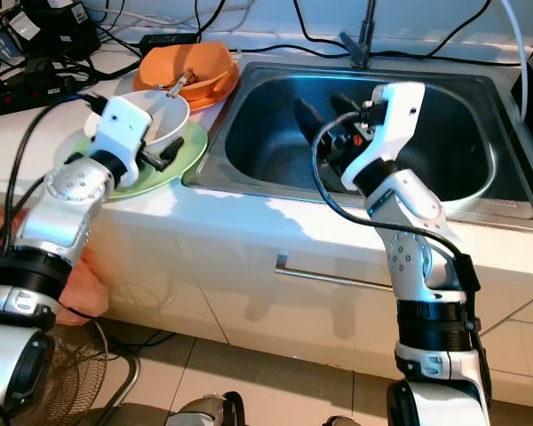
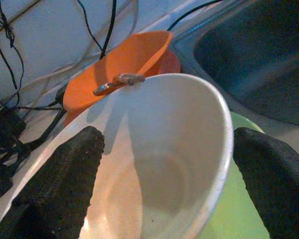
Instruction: Kitchen organization
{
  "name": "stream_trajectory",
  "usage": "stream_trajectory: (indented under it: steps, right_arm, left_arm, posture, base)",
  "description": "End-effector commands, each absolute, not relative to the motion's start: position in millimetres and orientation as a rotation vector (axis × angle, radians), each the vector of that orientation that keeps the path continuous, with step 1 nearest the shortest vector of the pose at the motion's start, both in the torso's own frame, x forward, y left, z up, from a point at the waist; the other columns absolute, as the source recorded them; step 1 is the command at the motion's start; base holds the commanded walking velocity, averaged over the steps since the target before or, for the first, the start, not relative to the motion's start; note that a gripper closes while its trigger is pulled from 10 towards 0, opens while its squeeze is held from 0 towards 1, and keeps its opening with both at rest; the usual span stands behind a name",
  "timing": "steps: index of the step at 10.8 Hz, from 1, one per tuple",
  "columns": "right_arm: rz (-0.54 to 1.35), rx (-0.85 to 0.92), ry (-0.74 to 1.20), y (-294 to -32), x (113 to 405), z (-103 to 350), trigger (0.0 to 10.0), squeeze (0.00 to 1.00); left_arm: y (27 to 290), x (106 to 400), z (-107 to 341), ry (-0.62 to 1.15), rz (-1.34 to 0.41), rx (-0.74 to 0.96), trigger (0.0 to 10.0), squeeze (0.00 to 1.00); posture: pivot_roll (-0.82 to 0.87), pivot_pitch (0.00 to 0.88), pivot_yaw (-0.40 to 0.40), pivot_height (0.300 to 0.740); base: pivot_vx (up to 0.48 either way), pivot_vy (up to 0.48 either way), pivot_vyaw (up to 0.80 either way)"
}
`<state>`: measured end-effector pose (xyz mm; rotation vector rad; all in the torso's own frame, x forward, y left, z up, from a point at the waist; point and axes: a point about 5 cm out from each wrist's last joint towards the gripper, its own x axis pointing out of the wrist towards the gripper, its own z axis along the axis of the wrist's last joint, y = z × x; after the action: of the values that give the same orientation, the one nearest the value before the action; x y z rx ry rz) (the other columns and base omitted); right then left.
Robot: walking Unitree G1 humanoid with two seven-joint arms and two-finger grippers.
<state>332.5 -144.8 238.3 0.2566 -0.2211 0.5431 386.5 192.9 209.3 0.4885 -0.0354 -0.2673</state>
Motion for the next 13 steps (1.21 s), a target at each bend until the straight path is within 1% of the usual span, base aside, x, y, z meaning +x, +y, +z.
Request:
stream_trajectory:
  steps: [1,2,3,4,10,13]
  right_arm:
    - [0.553,0.259,-0.23,-142.5,329.8,242.7,10.0,0.0]
    - [0.553,0.26,-0.226,-142.4,329.3,242.8,10.0,0.0]
    - [0.552,0.26,-0.225,-142.5,329.2,242.9,10.0,0.0]
    - [0.551,0.259,-0.224,-142.9,329.3,243.3,10.0,0.0]
    - [0.555,0.268,-0.215,-141.5,329.5,243.1,10.0,0.0]
    - [0.561,0.241,-0.178,-142.3,330.7,237.7,10.0,0.0]
  left_arm:
    - [200.2,388.0,209.7,-0.016,-0.256,0.478,10.0,0.13]
    - [203.8,388.8,203.6,0.026,-0.275,0.431,9.0,0.0]
    - [206.2,389.1,201.7,0.035,-0.275,0.409,0.0,0.0]
    - [208.3,389.0,199.3,0.043,-0.279,0.378,0.0,0.0]
    - [208.2,389.3,201.5,0.028,-0.304,0.363,0.0,0.0]
    - [209.0,390.2,206.0,0.01,-0.305,0.358,0.0,0.0]
  posture:
    - [0.06,0.069,0.102,0.74]
    - [0.06,0.071,0.1,0.74]
    - [0.06,0.071,0.099,0.74]
    - [0.06,0.072,0.098,0.74]
    - [0.05,0.071,0.094,0.74]
    - [0.05,0.071,0.093,0.74]
  base:
    - [0.0,0.0,0.0]
    - [0.0,0.0,0.0]
    - [0.0,0.0,0.0]
    - [0.0,0.0,0.0]
    - [0.0,0.0,0.0]
    - [0.0,0.0,0.0]
